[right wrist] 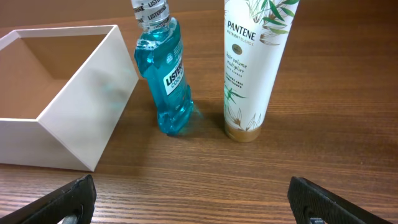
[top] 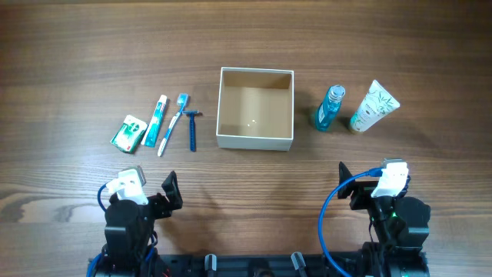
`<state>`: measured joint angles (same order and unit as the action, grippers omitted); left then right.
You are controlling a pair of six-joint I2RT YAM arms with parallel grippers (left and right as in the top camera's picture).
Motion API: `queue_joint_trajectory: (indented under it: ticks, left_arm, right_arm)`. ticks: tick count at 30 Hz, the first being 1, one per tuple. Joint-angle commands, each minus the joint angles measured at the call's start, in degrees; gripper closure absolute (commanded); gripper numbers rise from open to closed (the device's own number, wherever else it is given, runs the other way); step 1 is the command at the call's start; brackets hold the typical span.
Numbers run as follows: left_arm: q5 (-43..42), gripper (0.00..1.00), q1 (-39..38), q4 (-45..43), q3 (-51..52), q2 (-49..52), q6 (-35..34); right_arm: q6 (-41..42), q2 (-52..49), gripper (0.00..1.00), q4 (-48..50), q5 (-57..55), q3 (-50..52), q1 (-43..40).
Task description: Pack container
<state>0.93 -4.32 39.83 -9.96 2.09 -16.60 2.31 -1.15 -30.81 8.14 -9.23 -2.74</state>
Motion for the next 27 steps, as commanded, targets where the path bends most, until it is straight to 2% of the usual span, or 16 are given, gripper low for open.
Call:
queue_joint_trajectory:
  ticks: [1, 10, 12, 15, 17, 20, 23, 25, 27]
  left_arm:
    - [-0.92, 0.00, 0.42, 0.28, 0.81, -0.20, 0.76]
    - [-0.92, 0.00, 0.42, 0.26, 0.81, -0.20, 0.76]
    - [-0.92, 0.00, 0.42, 0.26, 0.81, -0.20, 0.79]
    - [-0.92, 0.00, 0.42, 0.28, 0.81, -0.20, 0.76]
    - [-0.92, 0.00, 0.42, 0.26, 0.81, -0.20, 0.76]
    - [-0.92, 0.00, 0.42, 0.26, 0.81, -0.20, 0.76]
    - [-0.92, 0.00, 0.42, 0.26, 0.81, -0.20, 0.79]
    - [-0.92, 0.00, 0.42, 0.28, 0.81, -0.20, 0.79]
    - [-0.92, 0.00, 0.42, 0.28, 0.81, -0.20, 0.76]
  right_arm:
    - [0.85, 0.87, 0.00, 0.17, 0.90, 0.33, -0.11]
    - [1.25, 0.87, 0.00, 3.39, 0.98, 0.35, -0.11]
    - [5.42, 0.87, 0.00, 6.19, 0.59, 0.35, -0.11]
    - [16.31, 0.87, 0.00, 18.03, 5.38, 0.09, -0.11]
    - [17.09, 0.13, 0.00, 23.32, 13.00, -2.62, -0.11]
    - [16.61, -7.52, 0.00, 16.81, 17.18, -12.85, -0.11]
    - [9.77, -22.23, 0.00, 2.71, 19.10, -28.87, -0.11]
    - [4.48, -36.44, 0.00, -10.14, 19.65, -45.16, -0.11]
    - [10.10, -48.06, 0.00, -12.44, 27.91, -56.81, -0.11]
